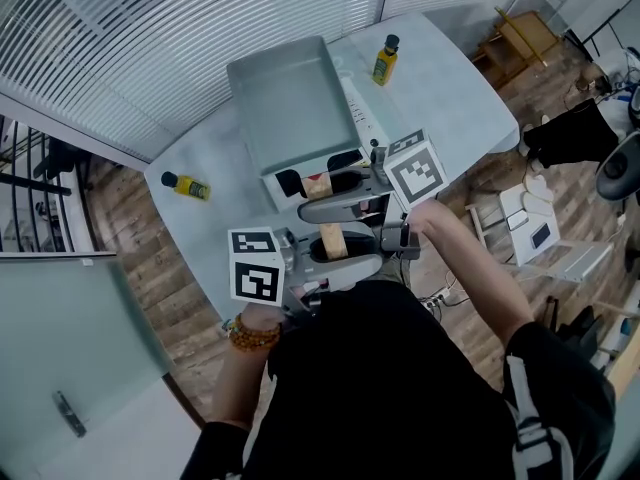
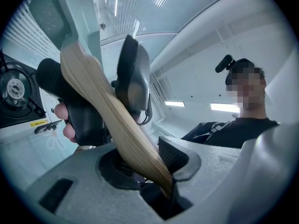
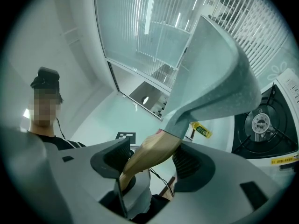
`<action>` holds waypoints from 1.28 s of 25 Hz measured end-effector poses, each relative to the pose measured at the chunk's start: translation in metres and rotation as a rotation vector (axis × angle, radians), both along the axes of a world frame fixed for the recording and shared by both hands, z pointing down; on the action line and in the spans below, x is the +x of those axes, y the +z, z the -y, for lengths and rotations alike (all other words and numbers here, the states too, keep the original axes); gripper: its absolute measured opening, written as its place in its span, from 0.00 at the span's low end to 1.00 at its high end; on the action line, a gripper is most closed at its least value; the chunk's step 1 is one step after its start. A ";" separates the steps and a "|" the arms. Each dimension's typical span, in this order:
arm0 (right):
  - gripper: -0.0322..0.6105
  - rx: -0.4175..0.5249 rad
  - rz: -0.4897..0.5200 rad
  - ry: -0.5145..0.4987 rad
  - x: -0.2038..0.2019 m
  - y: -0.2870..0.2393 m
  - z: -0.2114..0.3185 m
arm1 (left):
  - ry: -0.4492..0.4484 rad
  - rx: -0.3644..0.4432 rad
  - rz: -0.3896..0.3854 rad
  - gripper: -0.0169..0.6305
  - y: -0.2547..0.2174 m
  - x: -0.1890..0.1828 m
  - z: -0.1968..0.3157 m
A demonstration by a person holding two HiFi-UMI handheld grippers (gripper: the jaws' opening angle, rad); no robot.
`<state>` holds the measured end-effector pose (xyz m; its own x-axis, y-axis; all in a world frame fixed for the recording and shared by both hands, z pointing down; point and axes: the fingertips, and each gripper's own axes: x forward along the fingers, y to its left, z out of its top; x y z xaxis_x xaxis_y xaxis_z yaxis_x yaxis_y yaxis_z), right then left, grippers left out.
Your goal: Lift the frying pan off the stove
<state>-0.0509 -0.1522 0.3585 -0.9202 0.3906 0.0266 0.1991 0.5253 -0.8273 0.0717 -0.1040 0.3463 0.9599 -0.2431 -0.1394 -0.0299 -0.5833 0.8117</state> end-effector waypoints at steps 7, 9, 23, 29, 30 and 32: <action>0.47 -0.024 0.007 0.000 0.000 -0.001 0.000 | -0.007 -0.001 0.005 0.24 -0.002 0.001 0.001; 0.47 -0.030 0.010 0.002 0.000 -0.001 0.000 | -0.009 -0.003 0.001 0.24 -0.002 0.001 0.000; 0.47 -0.053 0.015 0.015 0.000 -0.004 0.001 | -0.022 0.006 -0.021 0.25 -0.006 -0.001 0.001; 0.47 -0.069 0.015 0.004 0.000 -0.002 0.001 | -0.016 0.005 -0.022 0.25 -0.005 -0.001 0.001; 0.47 -0.080 0.015 0.002 0.000 -0.002 0.001 | -0.014 0.005 -0.022 0.25 -0.004 -0.001 0.000; 0.47 -0.104 0.031 0.004 0.000 -0.003 0.001 | -0.017 0.004 -0.028 0.26 -0.005 -0.002 0.000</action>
